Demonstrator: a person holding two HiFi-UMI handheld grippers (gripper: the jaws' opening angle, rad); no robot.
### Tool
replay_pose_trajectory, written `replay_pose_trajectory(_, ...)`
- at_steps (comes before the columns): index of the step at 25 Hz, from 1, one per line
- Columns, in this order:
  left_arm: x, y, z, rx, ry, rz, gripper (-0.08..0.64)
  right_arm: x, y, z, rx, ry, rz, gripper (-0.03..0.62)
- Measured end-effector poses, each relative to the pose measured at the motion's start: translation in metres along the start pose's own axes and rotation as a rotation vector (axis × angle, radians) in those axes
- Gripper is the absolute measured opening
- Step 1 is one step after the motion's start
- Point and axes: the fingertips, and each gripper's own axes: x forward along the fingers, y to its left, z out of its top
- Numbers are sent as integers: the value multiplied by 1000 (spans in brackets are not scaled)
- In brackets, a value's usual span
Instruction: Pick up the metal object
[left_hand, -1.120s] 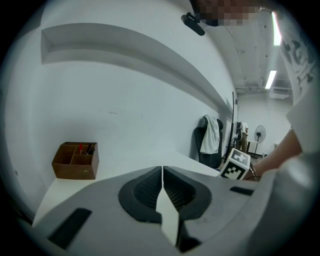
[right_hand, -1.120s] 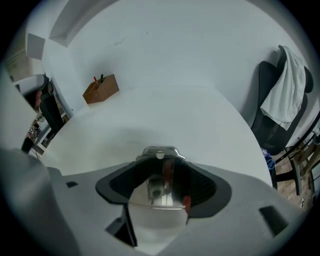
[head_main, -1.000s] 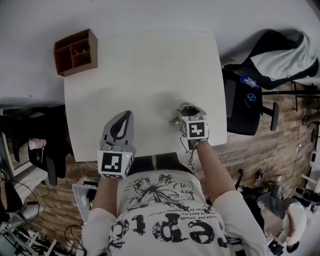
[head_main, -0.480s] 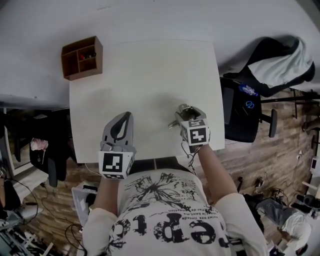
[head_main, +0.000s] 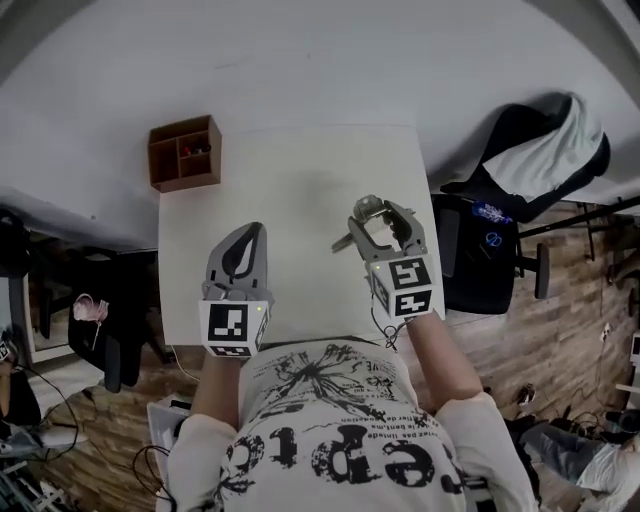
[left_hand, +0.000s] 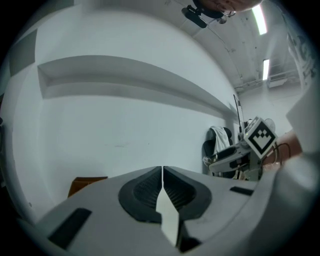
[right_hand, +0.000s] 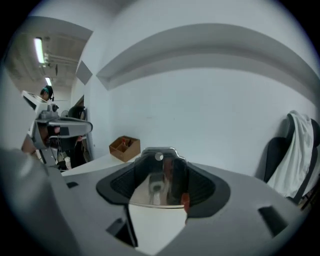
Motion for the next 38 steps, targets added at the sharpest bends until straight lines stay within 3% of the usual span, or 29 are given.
replay_pose_trajectory(5, -3, 5, 30, 35, -50, 17, 12, -29, 2, 68, -46, -211, -5, 281)
replay_pose_trajectory(11, -9, 16, 66, 39, -117, 40, 12, -60, 4, 119, -50, -400, -7, 281)
replay_pose_trajectory(18, -13, 26, 88, 45, -142, 58, 12, -64, 1, 127, -18, -439, -37, 279)
replay_pose_trajectory(38, -13, 29, 88, 59, -131, 94, 12, -45, 12, 130, 0, -443, 12, 279)
